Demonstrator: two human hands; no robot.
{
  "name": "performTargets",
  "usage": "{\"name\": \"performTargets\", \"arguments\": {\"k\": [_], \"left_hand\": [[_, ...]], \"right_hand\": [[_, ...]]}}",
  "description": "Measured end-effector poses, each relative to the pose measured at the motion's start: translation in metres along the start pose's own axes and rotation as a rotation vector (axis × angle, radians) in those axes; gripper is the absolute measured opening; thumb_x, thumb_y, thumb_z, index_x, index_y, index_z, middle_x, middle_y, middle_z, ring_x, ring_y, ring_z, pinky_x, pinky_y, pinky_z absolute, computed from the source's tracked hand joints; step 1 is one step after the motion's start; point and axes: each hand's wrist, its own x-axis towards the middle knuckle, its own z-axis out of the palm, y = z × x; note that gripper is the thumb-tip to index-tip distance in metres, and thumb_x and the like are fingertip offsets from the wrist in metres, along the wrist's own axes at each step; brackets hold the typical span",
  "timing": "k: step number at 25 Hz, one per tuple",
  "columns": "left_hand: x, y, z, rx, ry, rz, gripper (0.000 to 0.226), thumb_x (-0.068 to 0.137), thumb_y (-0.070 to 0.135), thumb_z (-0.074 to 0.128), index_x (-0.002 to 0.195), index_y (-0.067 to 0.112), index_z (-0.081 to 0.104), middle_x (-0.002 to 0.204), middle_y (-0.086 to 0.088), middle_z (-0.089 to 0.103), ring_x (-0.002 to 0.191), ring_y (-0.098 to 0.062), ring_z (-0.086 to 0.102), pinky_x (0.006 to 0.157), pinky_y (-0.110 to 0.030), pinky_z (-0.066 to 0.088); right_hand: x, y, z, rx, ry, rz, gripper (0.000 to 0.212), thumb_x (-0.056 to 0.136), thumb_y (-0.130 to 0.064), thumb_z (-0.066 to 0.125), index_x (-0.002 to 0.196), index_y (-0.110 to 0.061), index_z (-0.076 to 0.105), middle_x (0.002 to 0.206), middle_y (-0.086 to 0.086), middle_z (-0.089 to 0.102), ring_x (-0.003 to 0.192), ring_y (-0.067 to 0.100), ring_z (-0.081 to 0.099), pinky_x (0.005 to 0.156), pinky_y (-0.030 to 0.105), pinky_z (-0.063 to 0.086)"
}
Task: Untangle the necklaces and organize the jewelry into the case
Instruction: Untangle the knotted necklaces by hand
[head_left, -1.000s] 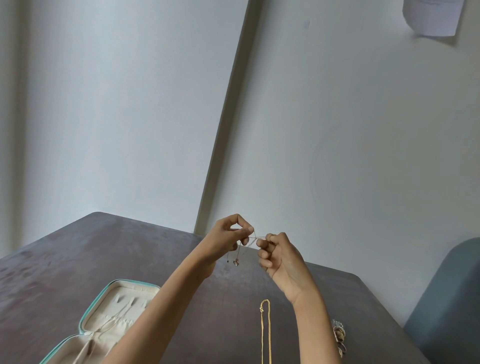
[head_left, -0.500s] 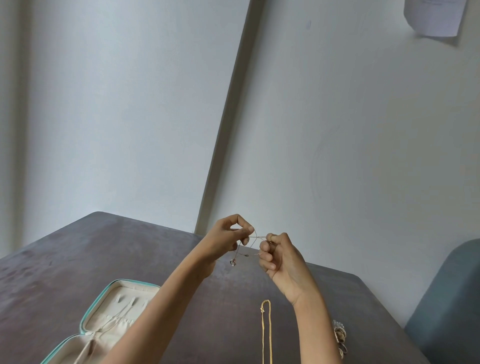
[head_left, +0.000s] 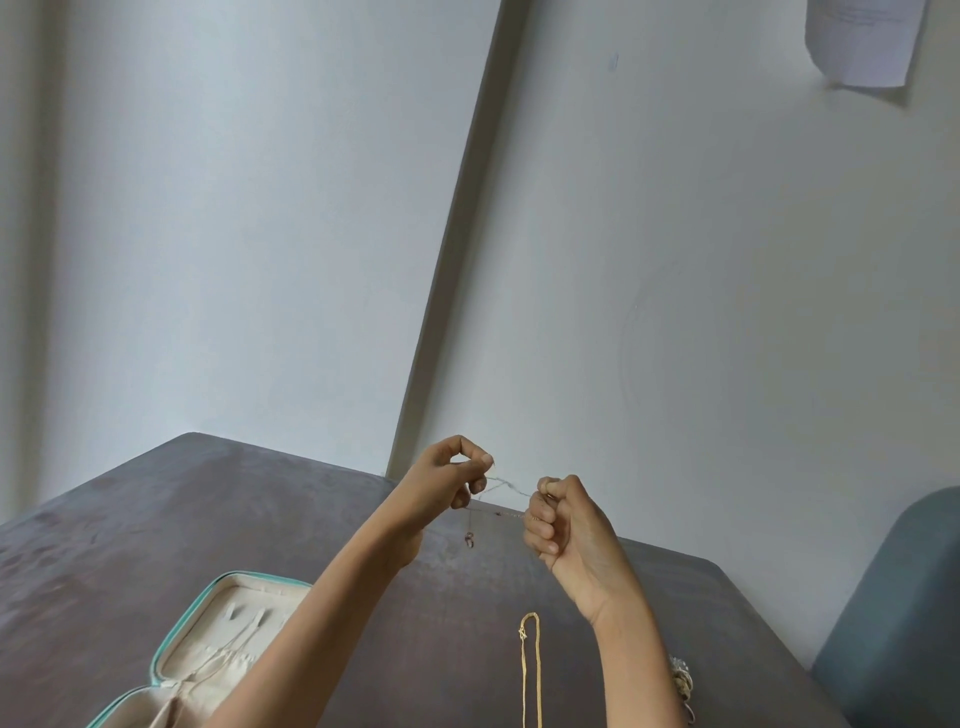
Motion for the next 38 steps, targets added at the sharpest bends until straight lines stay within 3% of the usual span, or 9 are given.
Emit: {"name": "performTargets", "arguments": {"k": [8, 11, 18, 22, 26, 32, 35, 38], "left_hand": [[0.0007, -0.0006, 0.0012, -0.046, -0.032, 0.022, 0.013, 0.095, 0.018, 0.054, 0.082, 0.013, 0.052, 0.057, 0.003, 0.046, 0.047, -0.006, 0.034, 0.047, -0.012, 0.03], [0.0012, -0.001, -0.0002, -0.08, -0.049, 0.019, 0.014, 0.095, 0.018, 0.054, 0.081, 0.016, 0.051, 0.057, 0.004, 0.046, 0.052, -0.009, 0.031, 0.05, -0.016, 0.027], [0.0003, -0.0004, 0.0002, -0.146, -0.111, 0.016, 0.016, 0.095, 0.019, 0.053, 0.079, 0.018, 0.051, 0.055, 0.004, 0.042, 0.056, -0.01, 0.031, 0.056, -0.024, 0.023], [-0.0002, 0.0004, -0.0006, -0.128, -0.133, 0.037, 0.014, 0.093, 0.021, 0.055, 0.079, 0.019, 0.054, 0.053, 0.001, 0.039, 0.057, -0.009, 0.036, 0.057, -0.025, 0.024], [0.0005, 0.0003, -0.0009, -0.092, -0.13, 0.047, 0.012, 0.092, 0.022, 0.058, 0.08, 0.018, 0.055, 0.053, 0.001, 0.041, 0.053, -0.007, 0.039, 0.054, -0.022, 0.025], [0.0012, -0.0013, 0.0009, -0.067, -0.133, 0.044, 0.011, 0.091, 0.023, 0.059, 0.084, 0.016, 0.057, 0.053, 0.004, 0.047, 0.052, -0.008, 0.033, 0.053, -0.019, 0.026], [0.0019, -0.0018, 0.0004, -0.067, -0.131, 0.036, 0.011, 0.091, 0.023, 0.059, 0.083, 0.017, 0.057, 0.052, 0.005, 0.047, 0.053, -0.009, 0.032, 0.054, -0.021, 0.026], [0.0022, -0.0017, 0.0004, -0.077, -0.134, 0.034, 0.01, 0.091, 0.024, 0.059, 0.083, 0.017, 0.057, 0.052, 0.004, 0.046, 0.054, -0.01, 0.032, 0.055, -0.022, 0.025]], "right_hand": [[-0.0008, -0.0022, 0.0011, -0.001, 0.013, -0.007, 0.024, 0.092, -0.01, 0.038, 0.068, -0.015, 0.036, 0.053, -0.002, 0.033, 0.042, 0.007, 0.029, 0.037, 0.019, 0.02], [-0.0033, -0.0041, 0.0021, -0.116, 0.024, -0.011, 0.026, 0.092, -0.012, 0.04, 0.066, -0.014, 0.036, 0.052, -0.002, 0.032, 0.042, 0.008, 0.026, 0.04, 0.02, 0.018], [-0.0075, -0.0036, 0.0082, -0.545, -0.028, -0.135, 0.018, 0.091, -0.021, 0.057, 0.094, -0.008, 0.069, 0.056, -0.004, 0.024, 0.049, 0.009, 0.019, 0.044, 0.019, 0.016], [-0.0072, -0.0042, 0.0066, -0.543, -0.058, -0.159, 0.016, 0.088, -0.017, 0.062, 0.095, -0.008, 0.072, 0.058, 0.001, 0.028, 0.045, 0.008, 0.019, 0.043, 0.017, 0.016], [-0.0066, -0.0038, 0.0052, -0.529, -0.065, -0.171, 0.011, 0.083, -0.018, 0.068, 0.089, -0.01, 0.073, 0.073, 0.01, 0.039, 0.045, 0.008, 0.021, 0.042, 0.017, 0.018], [-0.0062, -0.004, 0.0051, -0.542, -0.022, -0.17, 0.012, 0.085, -0.019, 0.066, 0.083, -0.009, 0.071, 0.051, -0.004, 0.029, 0.046, 0.009, 0.02, 0.043, 0.018, 0.018], [-0.0056, -0.0044, 0.0041, -0.534, -0.009, -0.16, 0.01, 0.084, -0.017, 0.065, 0.078, -0.012, 0.07, 0.051, -0.005, 0.027, 0.048, 0.01, 0.02, 0.042, 0.017, 0.019], [-0.0063, -0.0049, 0.0022, -0.561, -0.037, -0.165, 0.009, 0.083, -0.017, 0.067, 0.085, -0.009, 0.071, 0.061, 0.004, 0.037, 0.047, 0.009, 0.02, 0.042, 0.016, 0.019]]}}
